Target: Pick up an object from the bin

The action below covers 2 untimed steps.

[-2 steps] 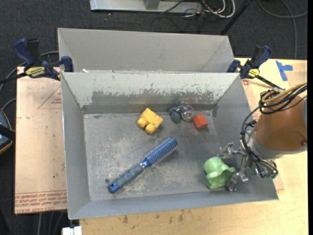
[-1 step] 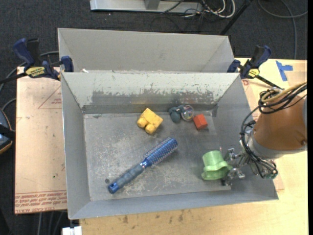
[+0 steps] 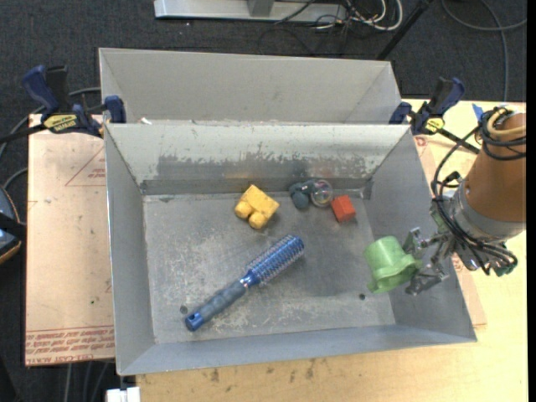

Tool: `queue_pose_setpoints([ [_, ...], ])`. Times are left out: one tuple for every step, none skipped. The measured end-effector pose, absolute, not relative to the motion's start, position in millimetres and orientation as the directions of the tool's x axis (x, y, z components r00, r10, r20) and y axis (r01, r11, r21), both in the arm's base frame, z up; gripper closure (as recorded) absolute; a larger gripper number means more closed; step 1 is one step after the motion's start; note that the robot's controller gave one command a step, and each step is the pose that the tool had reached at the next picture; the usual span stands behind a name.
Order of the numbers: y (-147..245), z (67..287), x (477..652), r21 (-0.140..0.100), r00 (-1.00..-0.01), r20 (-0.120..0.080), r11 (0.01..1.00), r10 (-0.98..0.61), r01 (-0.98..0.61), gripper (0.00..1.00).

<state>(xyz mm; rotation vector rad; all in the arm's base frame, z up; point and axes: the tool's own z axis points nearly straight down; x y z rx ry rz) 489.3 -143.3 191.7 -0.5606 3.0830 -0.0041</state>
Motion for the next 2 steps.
queue_pose_setpoints([
  [-144.3,102.3,502.6,0.005,-0.772,0.001,0.772,-0.636,-0.636,1.00],
  [-138.2,251.4,505.8,-0.008,-0.794,-0.008,0.794,-0.608,-0.608,1.00],
])
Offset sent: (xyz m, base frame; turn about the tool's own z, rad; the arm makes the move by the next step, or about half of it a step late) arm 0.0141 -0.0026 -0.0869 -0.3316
